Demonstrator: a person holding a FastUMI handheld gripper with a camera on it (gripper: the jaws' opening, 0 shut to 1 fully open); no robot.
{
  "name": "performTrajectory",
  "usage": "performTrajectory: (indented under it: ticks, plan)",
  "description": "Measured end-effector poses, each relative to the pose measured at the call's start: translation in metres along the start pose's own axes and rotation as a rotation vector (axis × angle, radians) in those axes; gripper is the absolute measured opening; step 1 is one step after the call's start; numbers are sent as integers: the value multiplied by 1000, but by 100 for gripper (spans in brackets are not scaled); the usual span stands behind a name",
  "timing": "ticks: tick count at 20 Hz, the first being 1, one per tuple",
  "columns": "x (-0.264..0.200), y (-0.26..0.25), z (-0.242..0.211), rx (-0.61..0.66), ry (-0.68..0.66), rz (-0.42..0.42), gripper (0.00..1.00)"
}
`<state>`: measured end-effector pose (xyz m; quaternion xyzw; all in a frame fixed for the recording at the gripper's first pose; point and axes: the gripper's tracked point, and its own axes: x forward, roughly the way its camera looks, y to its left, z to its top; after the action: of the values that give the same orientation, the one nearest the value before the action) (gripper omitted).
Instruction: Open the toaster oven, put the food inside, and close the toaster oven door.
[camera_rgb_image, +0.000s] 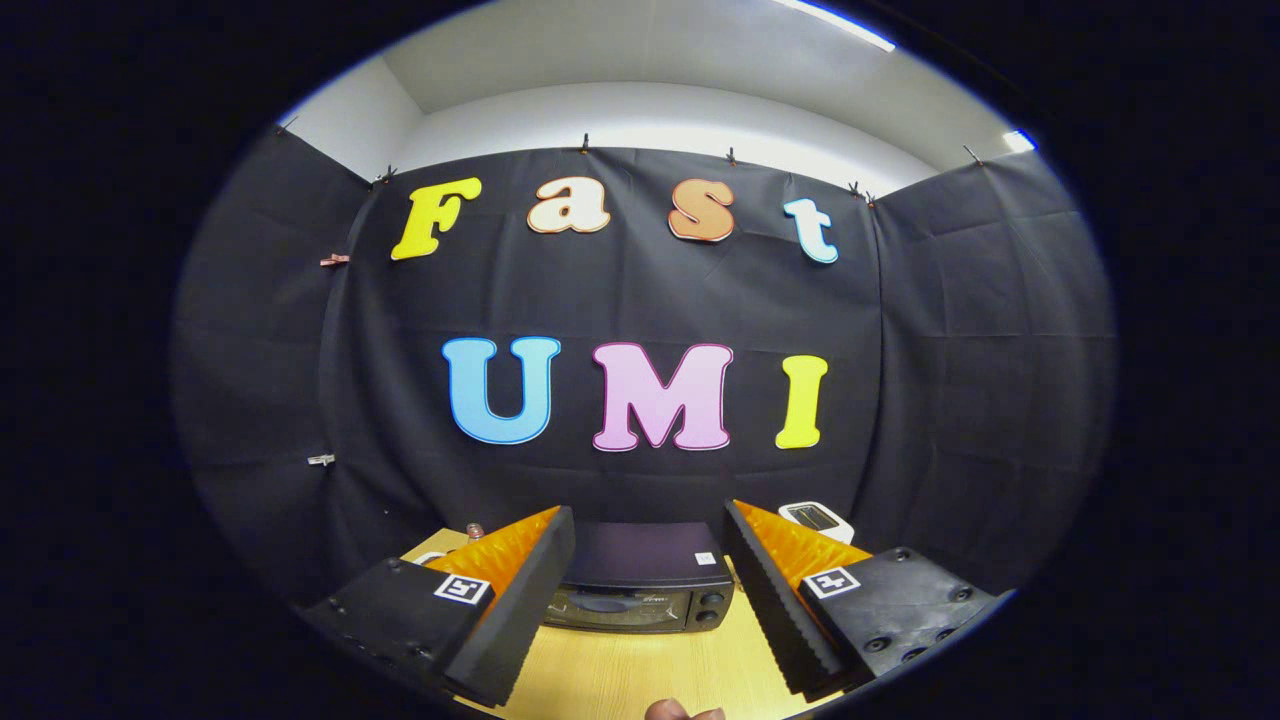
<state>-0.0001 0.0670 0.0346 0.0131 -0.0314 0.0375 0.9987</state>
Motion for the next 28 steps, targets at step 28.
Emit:
performTrajectory:
  ticks: [28]
  plan:
    - [20,-5,-24,-45,28,120,98]
